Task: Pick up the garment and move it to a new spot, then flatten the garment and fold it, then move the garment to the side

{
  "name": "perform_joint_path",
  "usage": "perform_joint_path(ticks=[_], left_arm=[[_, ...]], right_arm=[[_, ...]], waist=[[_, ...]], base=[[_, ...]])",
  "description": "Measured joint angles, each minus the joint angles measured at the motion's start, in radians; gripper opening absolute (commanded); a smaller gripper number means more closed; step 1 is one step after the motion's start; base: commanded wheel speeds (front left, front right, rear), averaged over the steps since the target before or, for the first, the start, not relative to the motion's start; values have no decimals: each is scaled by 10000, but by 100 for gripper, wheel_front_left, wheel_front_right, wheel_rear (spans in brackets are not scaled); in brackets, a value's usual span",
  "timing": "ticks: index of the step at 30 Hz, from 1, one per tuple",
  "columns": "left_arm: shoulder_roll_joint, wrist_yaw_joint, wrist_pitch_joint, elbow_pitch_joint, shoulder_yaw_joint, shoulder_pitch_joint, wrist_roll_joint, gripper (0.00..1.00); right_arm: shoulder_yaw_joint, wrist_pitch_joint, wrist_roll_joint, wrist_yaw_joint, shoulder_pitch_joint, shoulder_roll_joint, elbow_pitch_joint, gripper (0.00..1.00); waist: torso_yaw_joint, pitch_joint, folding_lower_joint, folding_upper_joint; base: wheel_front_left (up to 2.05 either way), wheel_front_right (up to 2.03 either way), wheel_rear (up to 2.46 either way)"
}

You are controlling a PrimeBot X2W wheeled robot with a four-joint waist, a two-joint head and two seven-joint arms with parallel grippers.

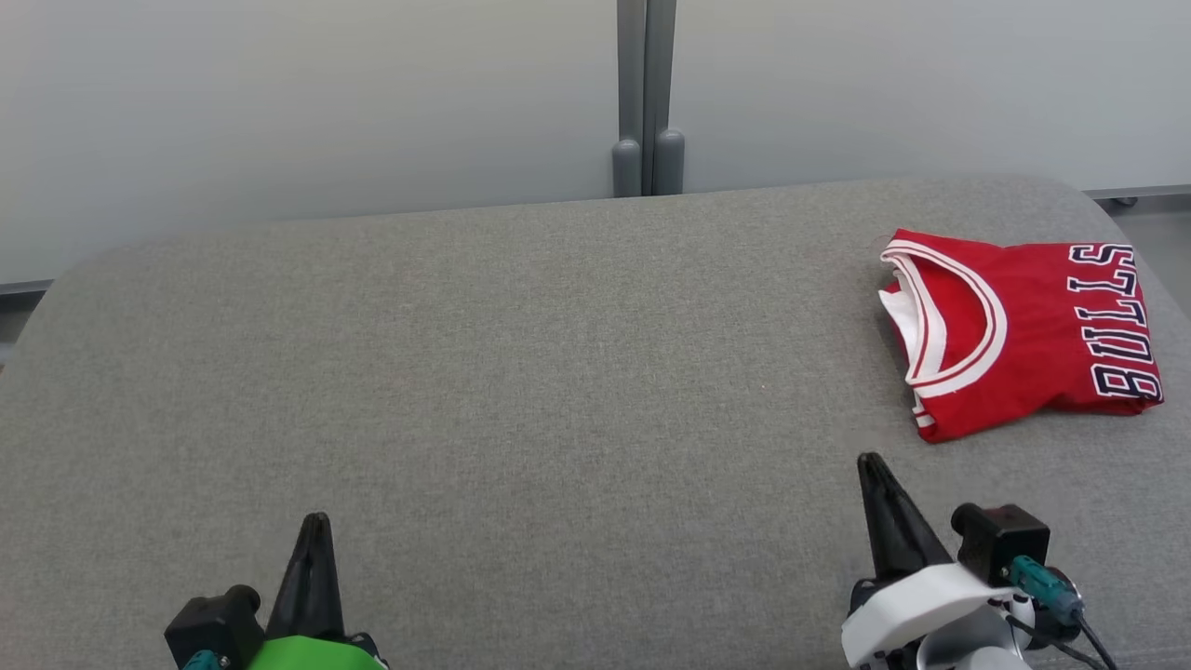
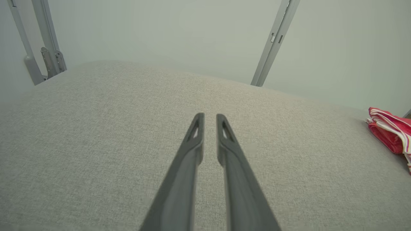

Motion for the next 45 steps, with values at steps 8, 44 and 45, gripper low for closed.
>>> perform_joint_path(ticks=[8, 44, 45], left_arm=[[-8, -63, 86, 23, -2, 14, -560, 0], [6, -819, 1164, 276, 740, -139, -4640, 0], [8, -838, 1229, 288, 763, -172, -4775, 0]], right_arm=[[-29, 0, 535, 121, 202, 12, -25, 0], [-1350, 991, 5185, 750, 69, 44, -73, 0], [-1383, 1055, 5323, 790, 52, 38, -63, 0]], waist=[[7, 43, 0, 0], [54, 228, 0, 0], [55, 232, 0, 0]], base=[[0, 0, 0], [0, 0, 0], [0, 0, 0]])
